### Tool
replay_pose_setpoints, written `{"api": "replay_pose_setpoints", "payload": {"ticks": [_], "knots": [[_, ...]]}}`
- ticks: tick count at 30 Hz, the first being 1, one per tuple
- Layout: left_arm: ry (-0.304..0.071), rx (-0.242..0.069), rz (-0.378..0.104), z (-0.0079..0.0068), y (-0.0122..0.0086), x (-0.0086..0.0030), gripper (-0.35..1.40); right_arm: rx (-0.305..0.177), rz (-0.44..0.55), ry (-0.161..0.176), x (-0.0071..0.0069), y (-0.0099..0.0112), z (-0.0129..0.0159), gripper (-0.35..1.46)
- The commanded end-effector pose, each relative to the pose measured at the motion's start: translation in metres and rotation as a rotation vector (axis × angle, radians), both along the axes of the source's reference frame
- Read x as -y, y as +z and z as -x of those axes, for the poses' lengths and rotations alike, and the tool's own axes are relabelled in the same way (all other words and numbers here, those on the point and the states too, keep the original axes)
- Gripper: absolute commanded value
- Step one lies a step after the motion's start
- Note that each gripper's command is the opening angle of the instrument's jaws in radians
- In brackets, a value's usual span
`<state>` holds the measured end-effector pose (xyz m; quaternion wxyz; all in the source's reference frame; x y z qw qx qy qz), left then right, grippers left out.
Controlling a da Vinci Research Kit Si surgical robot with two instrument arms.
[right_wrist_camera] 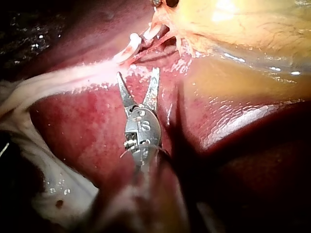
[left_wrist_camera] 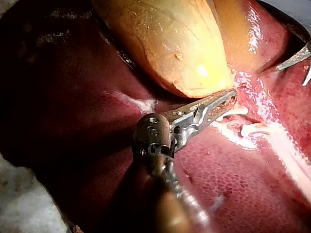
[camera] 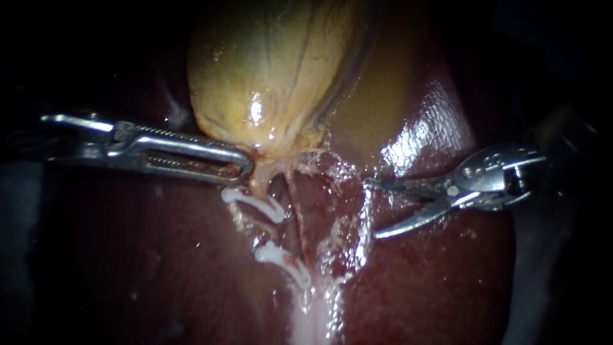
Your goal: Go back from the cut left tube
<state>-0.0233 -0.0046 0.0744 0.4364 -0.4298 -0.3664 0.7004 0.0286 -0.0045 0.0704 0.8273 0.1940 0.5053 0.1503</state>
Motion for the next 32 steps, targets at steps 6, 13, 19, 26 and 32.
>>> {"api": "replay_pose_setpoints", "payload": {"ticks": [6, 13, 19, 26, 32], "knots": [[-0.006, -0.007, 0.012, 0.001, 0.0019, 0.0005, -0.35, -0.005, 0.025, -0.012, -0.0002, 0.0, 0.0002, 1.44], [0.018, -0.013, 0.017, 0.0028, 0.0041, 0.001, -0.35, -0.007, 0.03, -0.012, -0.0004, 0.0, 0.0003, 1.44], [0.024, -0.013, 0.011, 0.0037, 0.005, 0.0012, -0.35, -0.008, 0.03, -0.009, -0.0004, -0.0001, 0.0004, 1.44], [0.027, -0.014, 0.01, 0.0038, 0.0051, 0.0012, -0.35, -0.011, 0.034, -0.009, -0.0006, -0.0002, 0.0006, 1.44], [0.028, -0.013, 0.01, 0.0037, 0.005, 0.0012, -0.35, -0.013, 0.034, -0.007, -0.0005, -0.0003, 0.0006, 1.44]]}}
